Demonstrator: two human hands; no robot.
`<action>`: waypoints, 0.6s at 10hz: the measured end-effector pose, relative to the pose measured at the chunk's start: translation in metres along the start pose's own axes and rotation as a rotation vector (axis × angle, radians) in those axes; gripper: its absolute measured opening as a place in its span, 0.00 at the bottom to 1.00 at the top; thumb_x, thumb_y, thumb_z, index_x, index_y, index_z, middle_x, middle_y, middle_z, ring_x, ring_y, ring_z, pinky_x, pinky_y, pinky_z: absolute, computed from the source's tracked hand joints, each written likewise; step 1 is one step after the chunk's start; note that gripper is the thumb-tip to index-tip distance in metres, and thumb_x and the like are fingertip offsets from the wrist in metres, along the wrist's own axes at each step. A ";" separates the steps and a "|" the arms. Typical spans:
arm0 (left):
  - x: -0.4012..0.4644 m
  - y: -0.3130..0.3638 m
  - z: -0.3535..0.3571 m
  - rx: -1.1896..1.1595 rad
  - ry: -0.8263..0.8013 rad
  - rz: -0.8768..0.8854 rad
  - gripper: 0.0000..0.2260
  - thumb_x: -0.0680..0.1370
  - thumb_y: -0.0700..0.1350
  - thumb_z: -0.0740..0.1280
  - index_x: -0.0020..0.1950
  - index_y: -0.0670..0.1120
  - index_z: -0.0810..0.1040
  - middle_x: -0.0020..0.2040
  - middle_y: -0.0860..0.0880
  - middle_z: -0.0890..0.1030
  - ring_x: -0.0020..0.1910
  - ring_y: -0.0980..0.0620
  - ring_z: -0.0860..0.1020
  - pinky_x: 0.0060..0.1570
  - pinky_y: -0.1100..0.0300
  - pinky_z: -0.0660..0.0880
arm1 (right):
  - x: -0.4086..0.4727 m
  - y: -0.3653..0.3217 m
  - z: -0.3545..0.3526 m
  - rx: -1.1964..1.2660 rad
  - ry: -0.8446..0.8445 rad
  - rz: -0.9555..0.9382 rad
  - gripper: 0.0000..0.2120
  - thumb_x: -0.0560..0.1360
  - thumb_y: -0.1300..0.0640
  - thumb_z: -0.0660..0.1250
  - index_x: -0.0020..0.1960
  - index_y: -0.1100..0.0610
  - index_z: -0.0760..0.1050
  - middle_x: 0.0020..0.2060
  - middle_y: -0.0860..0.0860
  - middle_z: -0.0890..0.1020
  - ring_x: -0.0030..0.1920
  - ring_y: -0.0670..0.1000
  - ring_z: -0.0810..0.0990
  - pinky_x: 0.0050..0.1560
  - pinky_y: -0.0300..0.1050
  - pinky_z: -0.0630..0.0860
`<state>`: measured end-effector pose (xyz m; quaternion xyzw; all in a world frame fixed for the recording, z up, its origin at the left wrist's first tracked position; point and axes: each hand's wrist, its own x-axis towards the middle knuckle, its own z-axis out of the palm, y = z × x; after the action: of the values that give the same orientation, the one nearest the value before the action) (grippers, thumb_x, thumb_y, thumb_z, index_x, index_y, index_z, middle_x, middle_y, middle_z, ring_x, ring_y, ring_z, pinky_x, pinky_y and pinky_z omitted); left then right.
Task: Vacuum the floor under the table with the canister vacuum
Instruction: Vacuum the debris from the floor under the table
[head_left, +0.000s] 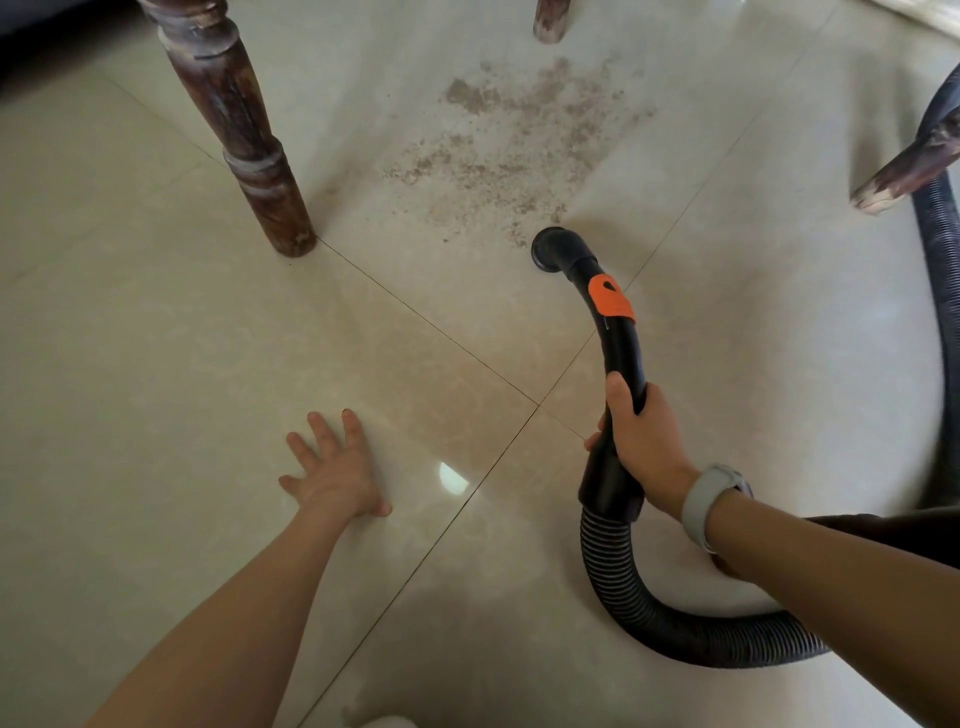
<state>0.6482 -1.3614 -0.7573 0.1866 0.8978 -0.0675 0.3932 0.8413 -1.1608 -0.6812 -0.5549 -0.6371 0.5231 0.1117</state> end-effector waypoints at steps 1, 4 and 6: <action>0.000 -0.001 0.000 -0.005 0.002 0.004 0.58 0.67 0.52 0.77 0.76 0.51 0.32 0.74 0.43 0.28 0.74 0.36 0.34 0.69 0.33 0.54 | 0.003 -0.004 0.004 0.036 -0.026 -0.011 0.12 0.81 0.47 0.56 0.49 0.57 0.67 0.34 0.53 0.76 0.30 0.51 0.80 0.33 0.43 0.76; 0.001 -0.003 0.001 -0.010 0.004 0.017 0.58 0.67 0.52 0.77 0.76 0.51 0.32 0.74 0.43 0.28 0.74 0.36 0.34 0.69 0.34 0.53 | 0.012 -0.013 0.019 0.045 -0.077 -0.028 0.13 0.81 0.48 0.56 0.52 0.59 0.67 0.34 0.53 0.75 0.31 0.51 0.80 0.32 0.41 0.76; -0.001 -0.006 0.002 -0.020 0.025 0.034 0.58 0.67 0.52 0.77 0.76 0.52 0.32 0.75 0.44 0.29 0.74 0.36 0.34 0.69 0.34 0.53 | 0.019 -0.017 0.034 -0.033 -0.073 -0.091 0.12 0.80 0.47 0.57 0.52 0.57 0.67 0.35 0.53 0.76 0.30 0.51 0.80 0.33 0.44 0.78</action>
<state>0.6481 -1.3673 -0.7586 0.1987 0.9000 -0.0497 0.3848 0.7999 -1.1611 -0.6910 -0.5079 -0.6738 0.5268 0.1029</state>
